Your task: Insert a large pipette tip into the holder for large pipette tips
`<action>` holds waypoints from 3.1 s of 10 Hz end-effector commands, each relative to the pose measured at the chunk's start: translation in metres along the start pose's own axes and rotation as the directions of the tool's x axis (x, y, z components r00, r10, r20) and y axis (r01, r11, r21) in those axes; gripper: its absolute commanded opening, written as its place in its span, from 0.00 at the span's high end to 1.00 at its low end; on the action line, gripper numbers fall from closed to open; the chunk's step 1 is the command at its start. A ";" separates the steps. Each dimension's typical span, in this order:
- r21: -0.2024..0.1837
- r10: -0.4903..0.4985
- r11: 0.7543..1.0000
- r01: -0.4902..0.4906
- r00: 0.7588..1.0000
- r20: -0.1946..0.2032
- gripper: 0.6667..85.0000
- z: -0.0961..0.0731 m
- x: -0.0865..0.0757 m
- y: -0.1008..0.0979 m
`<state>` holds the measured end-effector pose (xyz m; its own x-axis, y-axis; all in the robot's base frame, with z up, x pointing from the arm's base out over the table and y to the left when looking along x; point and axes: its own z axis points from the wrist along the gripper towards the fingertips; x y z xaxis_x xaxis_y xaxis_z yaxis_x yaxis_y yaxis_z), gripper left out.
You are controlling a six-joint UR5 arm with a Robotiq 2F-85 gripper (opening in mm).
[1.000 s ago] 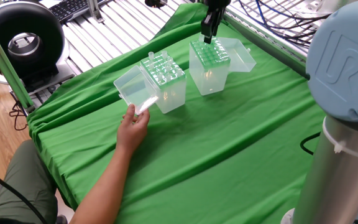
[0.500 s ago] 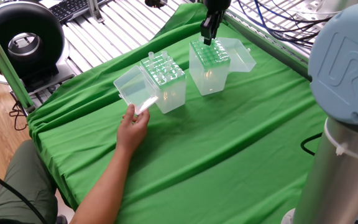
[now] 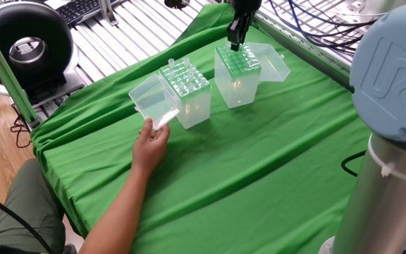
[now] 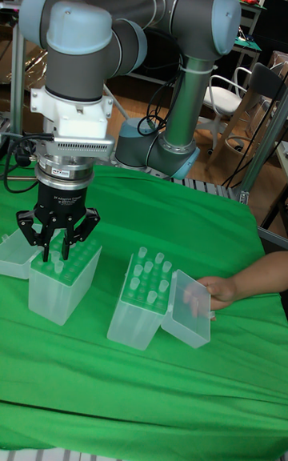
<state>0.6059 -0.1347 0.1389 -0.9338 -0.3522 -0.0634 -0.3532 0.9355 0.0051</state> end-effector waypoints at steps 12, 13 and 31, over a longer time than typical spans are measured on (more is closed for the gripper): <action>0.019 0.040 0.999 -0.040 0.999 0.016 0.83 -0.001 -0.004 -0.004; 0.024 0.047 0.999 -0.048 0.999 0.014 0.87 -0.002 -0.004 -0.005; 0.004 0.074 0.997 -0.074 0.991 -0.107 1.00 -0.134 -0.012 0.005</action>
<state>0.6055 -0.1346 0.2509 -0.9580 -0.2838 0.0404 -0.2844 0.9586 -0.0113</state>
